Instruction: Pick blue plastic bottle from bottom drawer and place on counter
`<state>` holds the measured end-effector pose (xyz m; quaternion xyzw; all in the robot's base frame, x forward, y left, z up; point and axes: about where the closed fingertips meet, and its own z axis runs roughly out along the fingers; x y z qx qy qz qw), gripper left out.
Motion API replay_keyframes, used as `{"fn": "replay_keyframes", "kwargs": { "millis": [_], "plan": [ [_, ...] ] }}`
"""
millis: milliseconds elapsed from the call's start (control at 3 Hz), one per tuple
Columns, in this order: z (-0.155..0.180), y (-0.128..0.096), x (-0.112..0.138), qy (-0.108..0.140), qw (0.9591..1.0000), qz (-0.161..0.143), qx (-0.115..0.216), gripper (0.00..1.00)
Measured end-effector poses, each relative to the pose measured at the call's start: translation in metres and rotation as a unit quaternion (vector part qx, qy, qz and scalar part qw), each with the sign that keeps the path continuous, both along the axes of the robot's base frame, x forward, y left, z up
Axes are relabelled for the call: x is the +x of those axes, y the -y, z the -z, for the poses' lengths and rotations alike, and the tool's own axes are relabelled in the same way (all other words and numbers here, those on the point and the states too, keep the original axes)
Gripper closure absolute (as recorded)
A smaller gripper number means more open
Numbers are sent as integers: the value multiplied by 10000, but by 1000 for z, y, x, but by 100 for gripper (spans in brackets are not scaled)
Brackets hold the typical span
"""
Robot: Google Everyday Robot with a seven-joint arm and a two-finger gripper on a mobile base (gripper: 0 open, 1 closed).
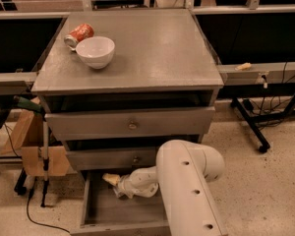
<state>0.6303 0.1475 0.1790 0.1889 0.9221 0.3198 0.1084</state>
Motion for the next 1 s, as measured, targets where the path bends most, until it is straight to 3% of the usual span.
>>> {"fn": "replay_keyframes", "kwargs": {
  "millis": [1000],
  "plan": [
    [3,-5,9,2,9998,89,-170,0]
  ]
}}
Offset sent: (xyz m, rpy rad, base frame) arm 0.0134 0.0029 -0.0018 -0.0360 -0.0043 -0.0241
